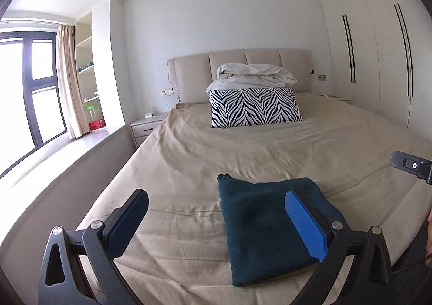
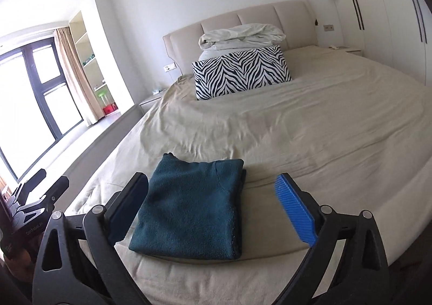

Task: Fold small clothes

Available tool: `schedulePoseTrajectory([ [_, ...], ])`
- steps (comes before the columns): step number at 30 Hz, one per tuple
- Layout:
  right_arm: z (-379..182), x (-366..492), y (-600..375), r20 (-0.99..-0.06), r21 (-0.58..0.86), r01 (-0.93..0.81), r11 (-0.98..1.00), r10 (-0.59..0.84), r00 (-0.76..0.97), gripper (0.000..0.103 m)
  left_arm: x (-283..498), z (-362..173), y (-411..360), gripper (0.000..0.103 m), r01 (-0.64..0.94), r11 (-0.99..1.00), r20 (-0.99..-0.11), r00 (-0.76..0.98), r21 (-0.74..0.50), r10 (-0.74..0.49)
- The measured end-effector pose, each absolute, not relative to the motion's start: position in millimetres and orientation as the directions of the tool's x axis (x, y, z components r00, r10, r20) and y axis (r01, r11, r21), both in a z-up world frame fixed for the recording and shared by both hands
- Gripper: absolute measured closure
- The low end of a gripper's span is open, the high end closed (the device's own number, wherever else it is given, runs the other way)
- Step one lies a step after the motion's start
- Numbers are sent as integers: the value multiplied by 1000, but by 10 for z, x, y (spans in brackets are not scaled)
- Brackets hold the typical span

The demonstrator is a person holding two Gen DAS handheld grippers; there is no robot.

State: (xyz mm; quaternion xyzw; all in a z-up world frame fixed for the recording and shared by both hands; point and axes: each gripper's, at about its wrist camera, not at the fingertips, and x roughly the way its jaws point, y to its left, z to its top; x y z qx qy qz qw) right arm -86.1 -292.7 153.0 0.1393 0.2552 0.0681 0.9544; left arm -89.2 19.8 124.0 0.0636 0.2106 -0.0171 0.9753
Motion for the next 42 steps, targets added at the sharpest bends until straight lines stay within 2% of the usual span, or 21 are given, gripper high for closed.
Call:
schedulePoseTrajectory([
  [4,1581,-1249,-2895,-428,284,-59,957,182,885,6,-1038,1190,234,0,35,998,-467,884,60,-3],
  [8,1556,-1502,-2813,-433,234,-55,971,154,888,6,-1095,1068,262,0,-2,1000,-539,842,-10,-4],
  [13,1688,-1609,-2595,-450,195,-75,978,157,879,6,-1129,908,292,0,-41,999,-595,803,-5,30],
  [19,1590,-1601,-2327,-557,123,-51,991,112,823,6,-1154,966,313,0,-41,999,-581,813,15,42],
  [25,1533,-1651,-2101,-555,-38,-56,998,25,832,6,-1096,873,367,0,-52,999,-617,786,-4,38],
  [42,1394,-1517,-2313,-619,35,-12,999,31,785,6,-1050,717,330,0,-44,999,-662,749,-21,19],
])
